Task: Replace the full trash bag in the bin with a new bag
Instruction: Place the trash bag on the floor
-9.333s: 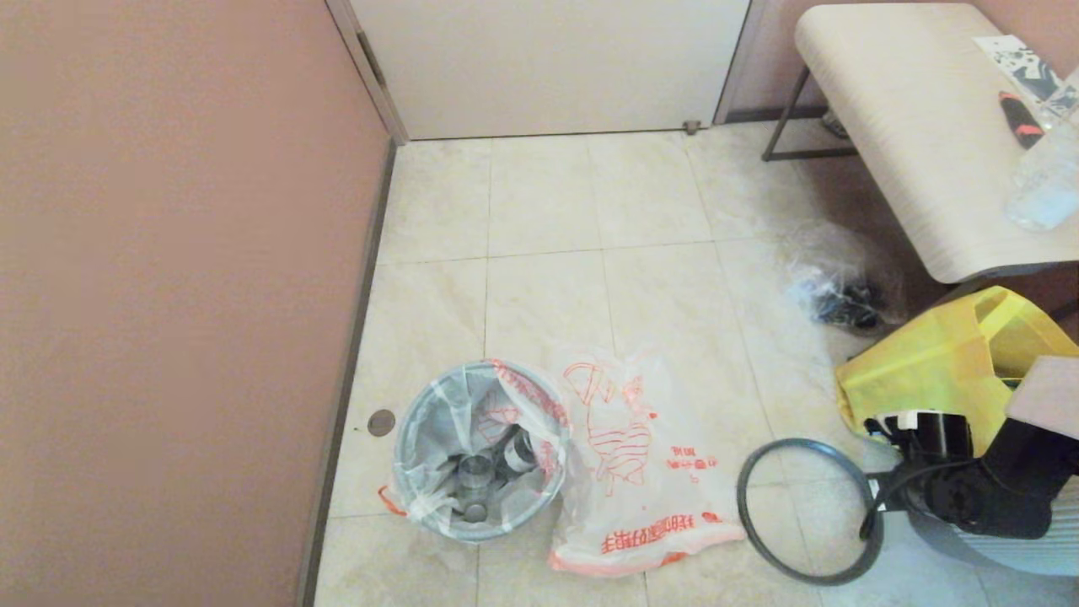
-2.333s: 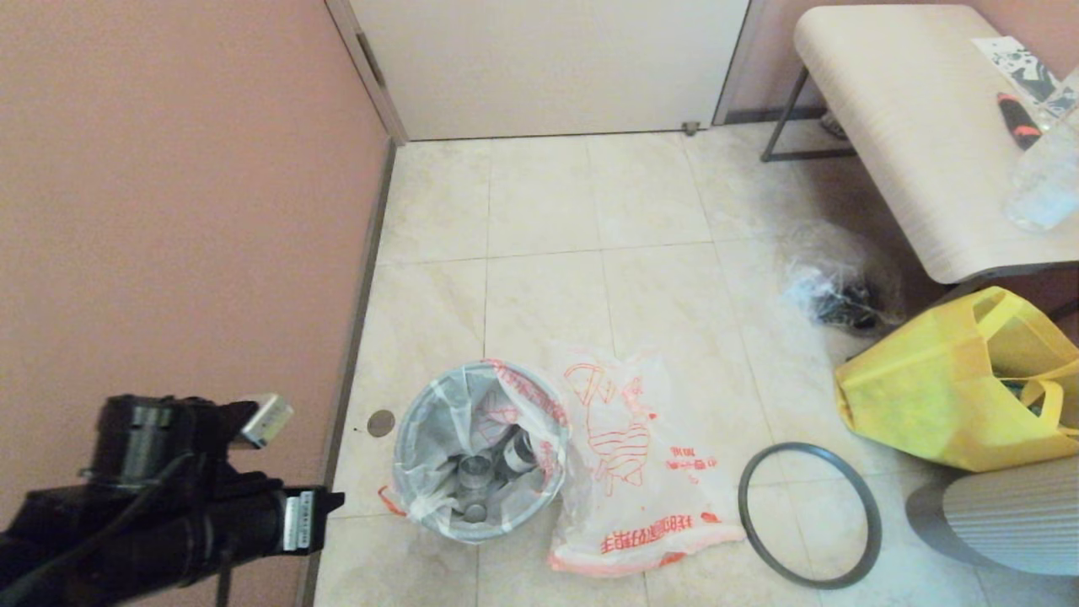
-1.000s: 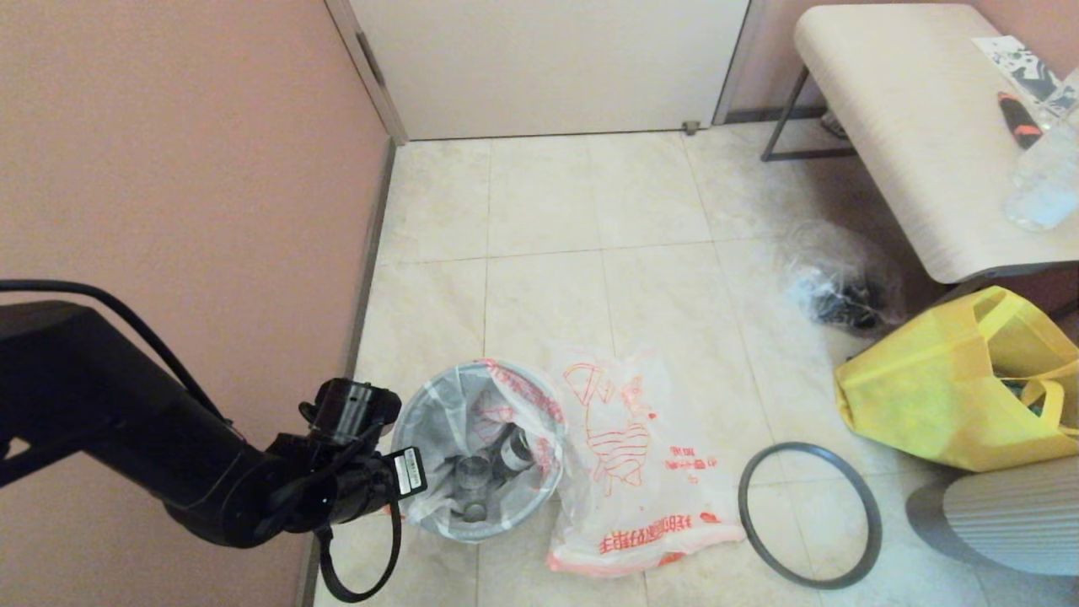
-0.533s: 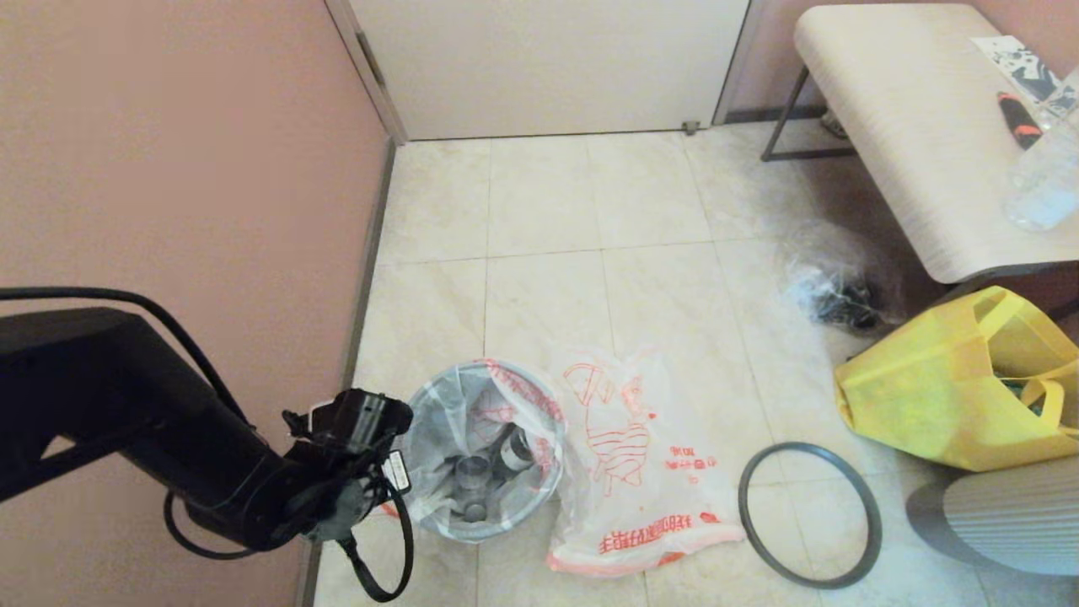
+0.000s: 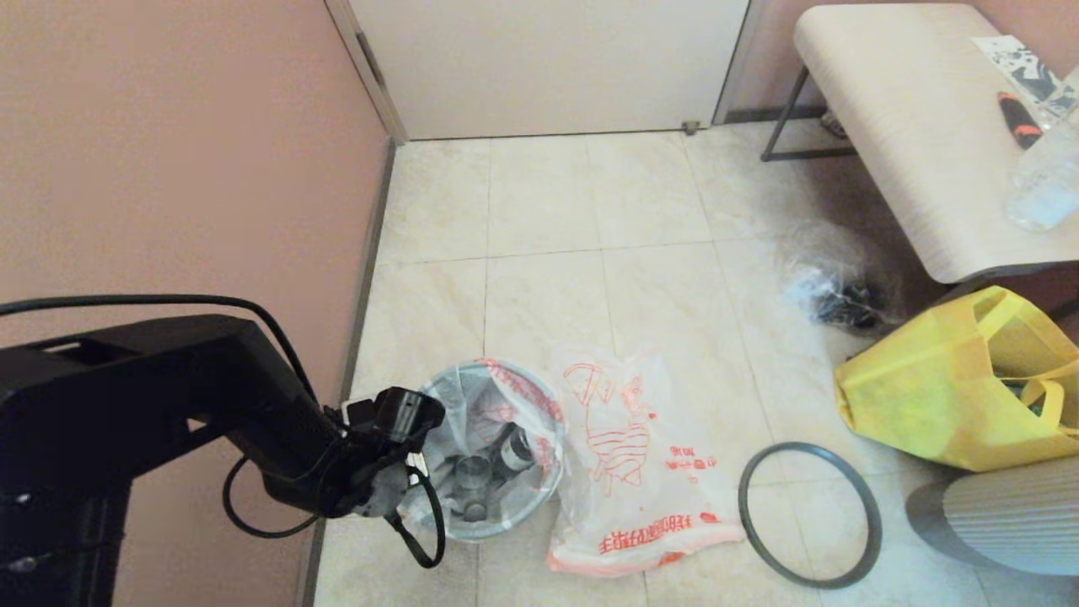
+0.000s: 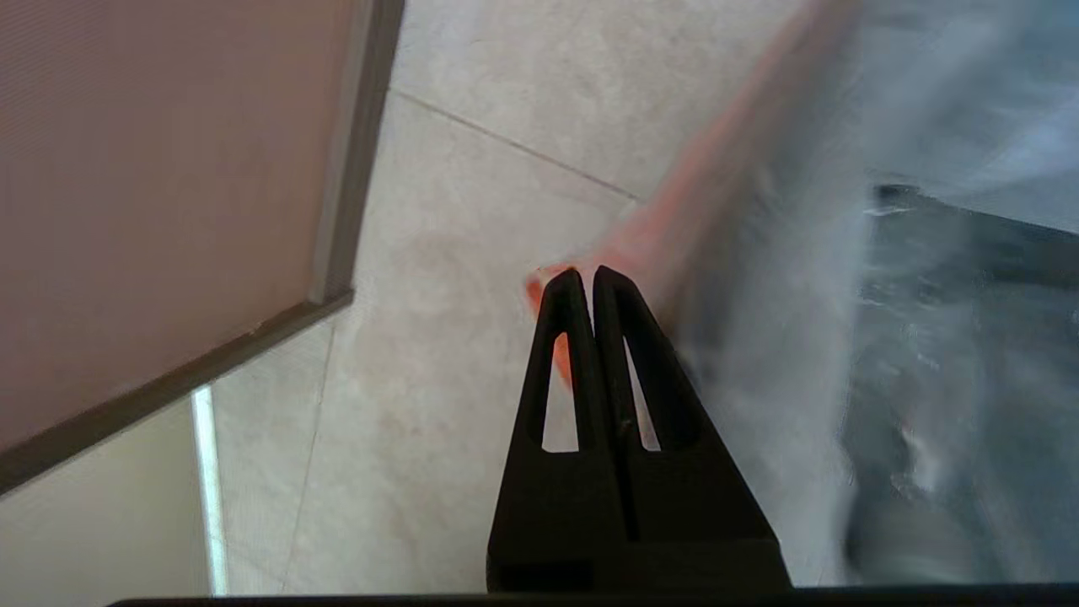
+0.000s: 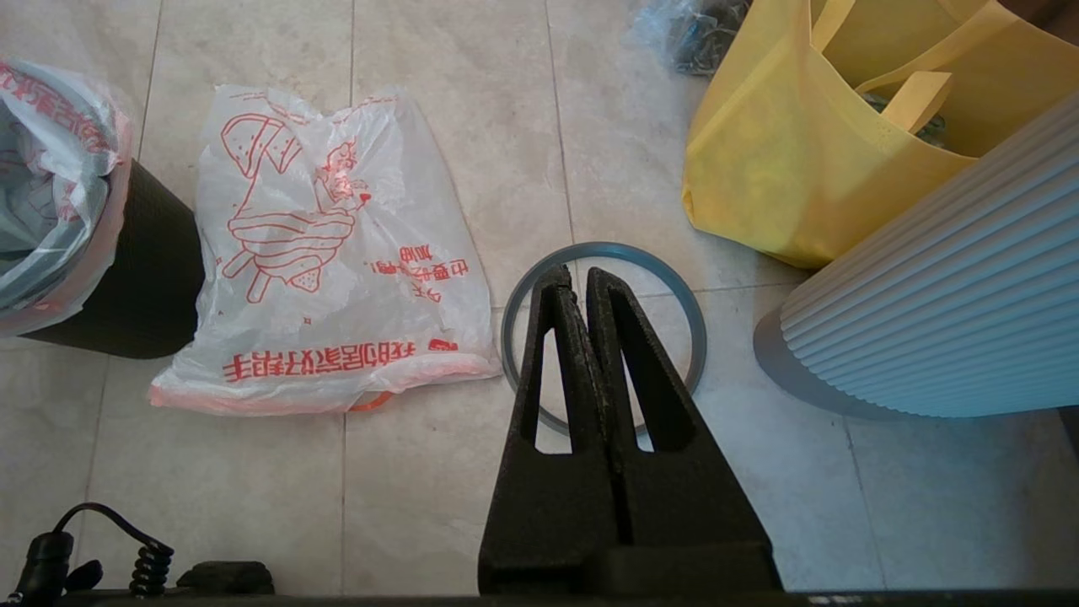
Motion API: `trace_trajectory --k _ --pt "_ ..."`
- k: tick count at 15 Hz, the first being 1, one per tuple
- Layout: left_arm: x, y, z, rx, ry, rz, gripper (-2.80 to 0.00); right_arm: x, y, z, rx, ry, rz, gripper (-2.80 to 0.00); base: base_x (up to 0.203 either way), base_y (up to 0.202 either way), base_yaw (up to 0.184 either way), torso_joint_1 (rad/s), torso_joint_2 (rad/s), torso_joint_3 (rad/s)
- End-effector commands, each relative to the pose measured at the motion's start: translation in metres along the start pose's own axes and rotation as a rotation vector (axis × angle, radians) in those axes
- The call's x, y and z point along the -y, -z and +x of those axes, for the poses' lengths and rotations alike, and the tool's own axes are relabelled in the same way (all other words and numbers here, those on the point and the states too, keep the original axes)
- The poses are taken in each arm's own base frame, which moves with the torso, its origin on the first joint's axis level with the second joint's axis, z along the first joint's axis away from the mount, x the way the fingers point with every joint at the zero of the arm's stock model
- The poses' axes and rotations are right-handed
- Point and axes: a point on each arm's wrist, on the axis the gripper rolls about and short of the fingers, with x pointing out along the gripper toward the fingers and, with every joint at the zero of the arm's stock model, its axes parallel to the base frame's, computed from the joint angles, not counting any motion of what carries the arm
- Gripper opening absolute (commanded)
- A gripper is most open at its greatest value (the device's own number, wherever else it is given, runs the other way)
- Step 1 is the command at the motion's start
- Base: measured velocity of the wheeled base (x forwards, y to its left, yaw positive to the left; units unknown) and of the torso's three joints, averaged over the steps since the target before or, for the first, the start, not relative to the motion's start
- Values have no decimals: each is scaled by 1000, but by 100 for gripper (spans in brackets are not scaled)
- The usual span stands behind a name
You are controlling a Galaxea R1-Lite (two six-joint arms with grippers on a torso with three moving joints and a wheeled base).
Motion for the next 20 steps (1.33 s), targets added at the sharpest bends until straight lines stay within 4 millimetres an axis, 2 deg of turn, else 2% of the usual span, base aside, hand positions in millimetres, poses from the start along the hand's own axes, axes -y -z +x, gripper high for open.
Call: trace_trajectory --k 1,4,6,9,11,15,17,18,20 --pt "17 -2 16 -27 53 28 -280 0 0 0 -2 0 0 -280 0 0 0 0 0 0" --pt "38 -16 17 -49 192 67 -280 0 0 0 -2 0 0 -280 0 0 0 0 0 0" --pt "54 -23 23 -48 216 77 -280 0 0 0 -2 0 0 -280 0 0 0 0 0 0" --pt "72 -44 27 -44 260 63 -280 0 0 0 -2 0 0 -280 0 0 0 0 0 0" --pt "72 -53 25 -95 305 63 -280 0 1 0 -4 0 0 -280 0 0 0 0 0 0" --pt "56 -32 22 -205 312 101 -280 0 0 0 -2 0 0 -280 0 0 0 0 0 0" --pt "48 -31 24 -225 331 84 -280 0 0 0 -2 0 0 -280 0 0 0 0 0 0" --pt "44 -33 27 -213 332 69 0 0 0 0 -3 0 0 -280 0 0 0 0 0 0" --pt "39 -31 25 -207 335 63 0 0 0 0 -4 0 0 -280 0 0 0 0 0 0"
